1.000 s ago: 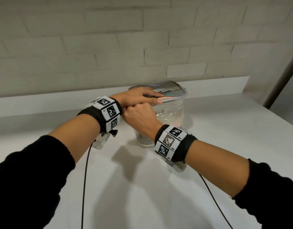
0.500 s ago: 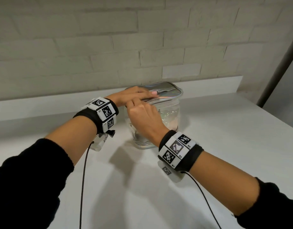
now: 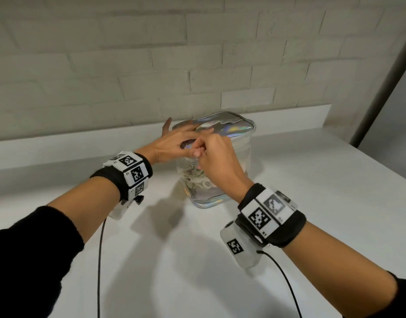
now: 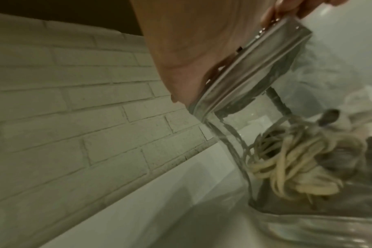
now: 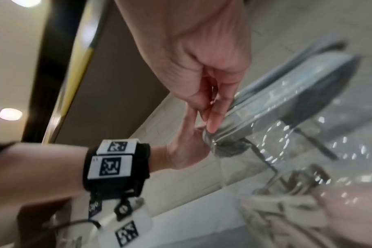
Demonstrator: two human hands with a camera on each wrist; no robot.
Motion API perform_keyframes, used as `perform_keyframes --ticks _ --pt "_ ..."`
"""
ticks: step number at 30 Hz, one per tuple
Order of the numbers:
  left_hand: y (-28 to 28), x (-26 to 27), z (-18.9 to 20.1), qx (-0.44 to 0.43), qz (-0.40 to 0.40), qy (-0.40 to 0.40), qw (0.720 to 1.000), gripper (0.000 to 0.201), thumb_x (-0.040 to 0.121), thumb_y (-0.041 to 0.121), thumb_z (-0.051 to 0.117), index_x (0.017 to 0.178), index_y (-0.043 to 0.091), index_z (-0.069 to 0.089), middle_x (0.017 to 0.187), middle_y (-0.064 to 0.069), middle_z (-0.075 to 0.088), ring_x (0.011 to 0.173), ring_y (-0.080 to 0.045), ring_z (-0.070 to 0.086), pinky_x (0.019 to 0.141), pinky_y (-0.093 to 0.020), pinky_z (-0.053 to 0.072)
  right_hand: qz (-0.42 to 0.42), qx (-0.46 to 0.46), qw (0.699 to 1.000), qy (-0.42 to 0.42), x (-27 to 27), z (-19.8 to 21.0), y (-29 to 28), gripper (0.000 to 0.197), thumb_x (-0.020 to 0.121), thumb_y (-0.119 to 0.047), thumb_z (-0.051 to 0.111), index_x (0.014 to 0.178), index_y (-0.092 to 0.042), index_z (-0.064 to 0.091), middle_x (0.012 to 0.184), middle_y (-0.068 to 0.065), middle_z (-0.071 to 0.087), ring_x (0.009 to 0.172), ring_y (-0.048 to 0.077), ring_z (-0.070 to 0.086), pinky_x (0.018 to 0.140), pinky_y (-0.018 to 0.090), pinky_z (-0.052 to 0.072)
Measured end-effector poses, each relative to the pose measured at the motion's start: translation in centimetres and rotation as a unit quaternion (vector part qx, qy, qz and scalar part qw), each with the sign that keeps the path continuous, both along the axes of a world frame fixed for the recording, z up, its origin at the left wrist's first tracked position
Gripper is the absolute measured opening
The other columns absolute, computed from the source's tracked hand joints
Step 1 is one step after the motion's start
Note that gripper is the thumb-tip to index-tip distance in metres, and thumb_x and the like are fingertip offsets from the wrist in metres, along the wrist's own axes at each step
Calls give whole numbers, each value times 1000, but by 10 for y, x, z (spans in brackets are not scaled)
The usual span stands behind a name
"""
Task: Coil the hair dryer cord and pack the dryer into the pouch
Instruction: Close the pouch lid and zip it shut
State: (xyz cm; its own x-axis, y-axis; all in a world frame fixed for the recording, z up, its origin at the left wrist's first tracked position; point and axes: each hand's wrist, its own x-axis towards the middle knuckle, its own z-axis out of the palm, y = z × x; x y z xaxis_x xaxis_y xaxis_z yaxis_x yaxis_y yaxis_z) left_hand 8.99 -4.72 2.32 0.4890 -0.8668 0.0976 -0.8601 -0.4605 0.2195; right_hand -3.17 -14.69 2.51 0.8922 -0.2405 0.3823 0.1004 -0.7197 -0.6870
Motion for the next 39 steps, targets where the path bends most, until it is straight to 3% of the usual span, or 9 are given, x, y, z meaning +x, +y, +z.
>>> perform_keyframes --ticks 4,9,14,19,23,26,30,35,39 --pt "-1 5 -3 77 -9 -97 992 113 40 89 38 140 36 35 157 -1 17 146 -24 6 111 -56 -11 -19 -49 999 9 1 0 1 12 78 4 57 82 4 68 83 20 69 79 32 65 71 43 53" --pt "-8 -2 -8 27 6 -68 997 87 51 69 41 124 25 56 146 -4 37 141 -30 21 110 -64 12 -29 -37 999 19 6 6 -3 19 76 4 50 72 3 68 79 23 67 79 35 63 69 41 53" --pt "-10 -5 -13 -1 6 -91 996 89 50 69 38 127 26 55 144 -1 41 142 -29 19 113 -57 1 -31 -8 999 21 -1 3 -14 19 77 5 51 69 -2 67 80 21 68 77 35 66 68 41 54" --pt "-10 7 -23 -80 -10 -61 995 68 61 53 54 115 13 63 123 -12 58 118 -31 52 103 -39 28 -43 -184 981 35 2 9 3 20 83 -1 47 96 0 63 101 20 66 97 35 60 71 35 41" --pt "-12 8 -25 -110 27 -40 993 57 69 30 64 120 7 56 121 -13 58 114 -33 54 96 -33 35 -47 -277 957 67 10 8 22 32 86 7 41 115 1 55 118 19 60 111 32 58 84 35 46" --pt "-11 4 -23 -118 29 -59 991 53 68 38 61 111 8 59 112 -12 60 106 -33 55 87 -30 32 -41 -255 960 107 17 16 19 31 88 7 39 116 2 53 120 17 60 113 30 57 83 31 44" --pt "-10 6 -26 -127 -2 -68 990 69 49 53 60 105 13 63 111 -3 57 104 -25 52 90 -30 27 30 -183 970 158 17 26 -1 15 89 -3 47 84 2 60 92 19 68 83 29 68 50 23 40" --pt "-11 12 -26 -125 13 -56 990 79 47 56 57 118 20 60 125 -5 52 118 -26 49 101 -36 29 19 -263 961 85 11 18 -12 18 87 -9 45 87 -4 62 97 21 65 86 31 57 62 28 24" --pt "-6 17 -27 -132 23 -45 990 86 51 60 54 131 28 52 128 -5 50 119 -24 48 103 -40 31 13 -250 966 67 1 11 -53 27 91 -19 47 66 -10 50 70 14 56 71 32 51 62 32 32"
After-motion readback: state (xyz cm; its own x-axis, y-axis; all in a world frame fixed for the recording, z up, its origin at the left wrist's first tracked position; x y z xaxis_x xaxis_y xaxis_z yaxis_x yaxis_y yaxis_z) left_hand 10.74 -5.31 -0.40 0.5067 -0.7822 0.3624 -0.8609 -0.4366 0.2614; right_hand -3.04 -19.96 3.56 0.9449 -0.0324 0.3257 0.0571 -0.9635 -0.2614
